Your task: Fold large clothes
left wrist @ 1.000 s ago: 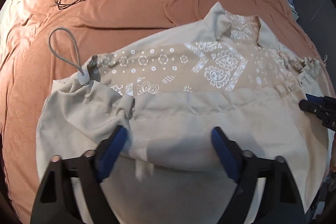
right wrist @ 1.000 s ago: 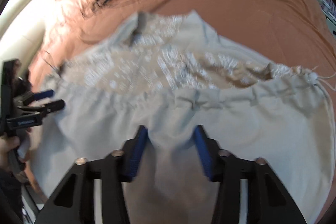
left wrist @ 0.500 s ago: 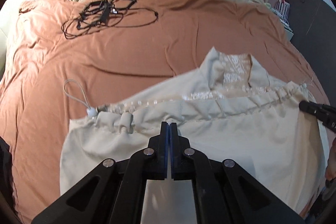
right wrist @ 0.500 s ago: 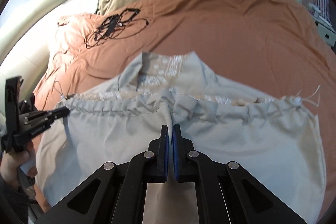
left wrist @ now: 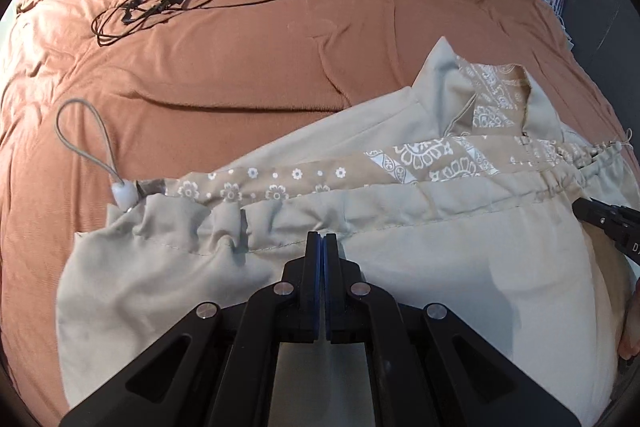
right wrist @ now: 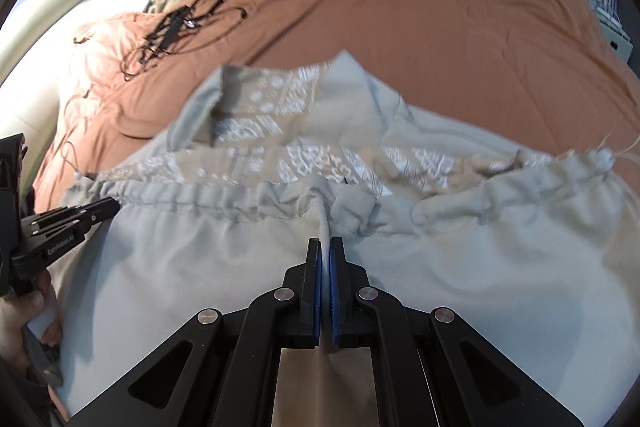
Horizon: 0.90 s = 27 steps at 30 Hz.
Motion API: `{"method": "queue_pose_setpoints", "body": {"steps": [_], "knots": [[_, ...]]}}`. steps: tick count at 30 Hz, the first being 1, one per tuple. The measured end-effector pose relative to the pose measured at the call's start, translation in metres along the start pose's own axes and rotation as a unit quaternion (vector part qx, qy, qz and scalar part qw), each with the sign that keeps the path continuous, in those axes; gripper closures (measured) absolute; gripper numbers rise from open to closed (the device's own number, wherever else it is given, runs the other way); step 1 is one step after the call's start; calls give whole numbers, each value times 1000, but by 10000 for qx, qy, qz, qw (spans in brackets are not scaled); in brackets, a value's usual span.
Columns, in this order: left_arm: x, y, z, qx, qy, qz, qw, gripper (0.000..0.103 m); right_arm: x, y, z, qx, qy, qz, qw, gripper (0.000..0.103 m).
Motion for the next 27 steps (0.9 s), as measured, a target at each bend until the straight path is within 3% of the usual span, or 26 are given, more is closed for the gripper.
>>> {"method": "queue_pose_setpoints", "body": {"steps": [3, 6, 9, 10, 12, 14, 15, 27], "knots": [[1, 3, 3, 78, -23, -121, 9999, 99, -3, -8, 10, 119, -141, -7, 9998, 98], [1, 5, 2, 278, -61, -175, 9994, 98, 0, -6, 12, 172, -149, -46, 9997, 90], [4, 8, -11, 369, -195, -419, 9982, 98, 3, -4, 5, 276, -68, 75, 9996, 72], [7, 10, -17, 319, -223, -489, 9980, 96, 5, -2, -1, 244, -10, 122, 9996, 61], [14, 10, -31, 249, -127, -589, 9979, 79, 9, 3, -15, 81, 102, 101, 9999, 53], [20, 8, -47, 139, -201, -694, 9973, 40, 13, 5, -32, -49, 160, 49, 9998, 52], [24, 7, -58, 34, -224, -721, 9971, 36, 14, 4, -40, -75, 166, 46, 9998, 52], [84, -38, -156, -411, 147, -1102, 9930, 35, 32, -40, -114, -146, 299, -143, 9993, 52]]}}
Point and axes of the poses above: each gripper's, at about its wrist camera, not at the fingertips, and z roughly the way its jaws point, x to its left, y to its top, the point moved 9 cm from there along z, roughly the way its jaws point, and after that the axes turned 15 degrees about -x, right-handed, at the moved point
